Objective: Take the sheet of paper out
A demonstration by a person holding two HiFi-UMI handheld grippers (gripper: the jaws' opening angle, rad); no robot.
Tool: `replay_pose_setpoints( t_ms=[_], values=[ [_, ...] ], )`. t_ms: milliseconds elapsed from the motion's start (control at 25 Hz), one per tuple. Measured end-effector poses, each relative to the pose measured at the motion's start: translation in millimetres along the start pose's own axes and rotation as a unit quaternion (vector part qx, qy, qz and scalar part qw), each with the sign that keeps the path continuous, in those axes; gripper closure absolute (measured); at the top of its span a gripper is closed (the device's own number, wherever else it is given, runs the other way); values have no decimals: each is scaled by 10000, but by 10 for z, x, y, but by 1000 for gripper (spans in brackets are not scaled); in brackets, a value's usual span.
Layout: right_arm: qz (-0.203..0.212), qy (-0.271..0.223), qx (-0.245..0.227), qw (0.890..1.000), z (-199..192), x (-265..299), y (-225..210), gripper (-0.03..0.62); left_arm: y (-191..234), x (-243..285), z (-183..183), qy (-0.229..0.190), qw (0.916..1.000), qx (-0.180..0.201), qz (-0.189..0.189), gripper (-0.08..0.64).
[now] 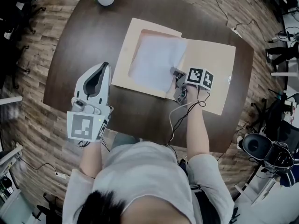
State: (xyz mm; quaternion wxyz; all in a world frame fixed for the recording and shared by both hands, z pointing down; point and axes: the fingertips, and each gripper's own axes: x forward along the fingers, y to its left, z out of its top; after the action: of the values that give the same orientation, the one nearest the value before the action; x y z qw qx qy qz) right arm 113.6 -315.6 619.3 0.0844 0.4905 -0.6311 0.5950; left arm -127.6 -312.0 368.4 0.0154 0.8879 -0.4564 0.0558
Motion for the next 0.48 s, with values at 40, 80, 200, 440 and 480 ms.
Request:
replay_pose_setpoints(
  t_ms=[40, 80, 200, 440, 480],
  values=[
    [-40, -22, -20, 10000, 5, -50, -22, 578, -28, 6, 13, -6, 10000, 5, -22, 563],
    [-75, -46, -33, 10000, 10, -99, -43, 578, -54, 13, 26, -15, 10000, 9, -45, 563],
    [-152, -135, -25, 9998, 26, -240, -103, 578, -129, 36, 69, -63, 9999, 21, -120, 563],
    [-237, -302, 52, 9992, 38, -504, -216, 578, -280, 64, 157, -160, 9995, 37, -259, 563],
    [-258, -328, 56, 9991, 31, -548, -236, 578, -310, 62, 170, -179, 9994, 40, -280, 563]
  ],
)
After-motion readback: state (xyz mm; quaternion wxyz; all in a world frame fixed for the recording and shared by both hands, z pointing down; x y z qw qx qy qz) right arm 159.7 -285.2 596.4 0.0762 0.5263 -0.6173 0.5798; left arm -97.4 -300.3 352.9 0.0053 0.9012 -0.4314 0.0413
